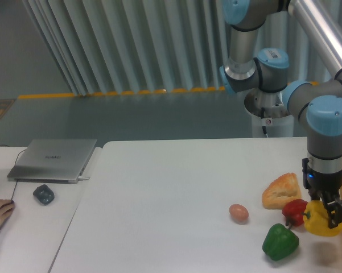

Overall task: Place the yellow pepper on the table
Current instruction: 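Lower the yellow pepper onto the table and open the gripper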

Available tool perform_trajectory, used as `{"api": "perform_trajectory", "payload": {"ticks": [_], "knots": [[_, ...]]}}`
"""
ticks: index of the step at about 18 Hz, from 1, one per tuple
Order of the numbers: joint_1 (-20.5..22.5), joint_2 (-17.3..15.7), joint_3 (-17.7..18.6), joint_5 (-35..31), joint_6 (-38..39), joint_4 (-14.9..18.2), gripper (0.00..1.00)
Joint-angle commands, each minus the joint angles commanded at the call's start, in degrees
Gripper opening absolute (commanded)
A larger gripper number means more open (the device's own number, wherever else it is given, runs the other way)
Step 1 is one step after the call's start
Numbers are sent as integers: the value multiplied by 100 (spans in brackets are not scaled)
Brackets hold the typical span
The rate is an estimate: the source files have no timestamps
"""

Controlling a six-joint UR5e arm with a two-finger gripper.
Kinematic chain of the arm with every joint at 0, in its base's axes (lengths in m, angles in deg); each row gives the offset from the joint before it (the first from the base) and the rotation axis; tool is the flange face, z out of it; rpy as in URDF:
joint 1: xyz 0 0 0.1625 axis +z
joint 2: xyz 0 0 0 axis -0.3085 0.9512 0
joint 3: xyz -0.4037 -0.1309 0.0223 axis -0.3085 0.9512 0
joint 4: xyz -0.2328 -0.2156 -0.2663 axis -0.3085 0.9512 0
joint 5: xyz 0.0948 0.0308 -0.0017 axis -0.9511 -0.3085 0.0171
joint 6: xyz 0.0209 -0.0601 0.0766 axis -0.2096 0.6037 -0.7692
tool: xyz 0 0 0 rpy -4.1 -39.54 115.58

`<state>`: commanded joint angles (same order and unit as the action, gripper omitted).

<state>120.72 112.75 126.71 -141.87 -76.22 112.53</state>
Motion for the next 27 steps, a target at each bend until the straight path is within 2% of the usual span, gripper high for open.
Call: {"api": "perform_trajectory", "payload": {"ticks": [2,6,10,12,14,16,19,27], "knots": [[0,0,87,-9,0,0,57],[-26,0,246,-26,18,-9,60],[-44,0,246,-26,61,-44,61],[-44,0,246,-26,123,-44,66],[-44,-9,246,-26,141,-53,77],[-44,-9,246,-18,132,-70,97],[-88,0,272,-175,141,-167,98],[-88,-61,316,-220,106,-150,100]]}}
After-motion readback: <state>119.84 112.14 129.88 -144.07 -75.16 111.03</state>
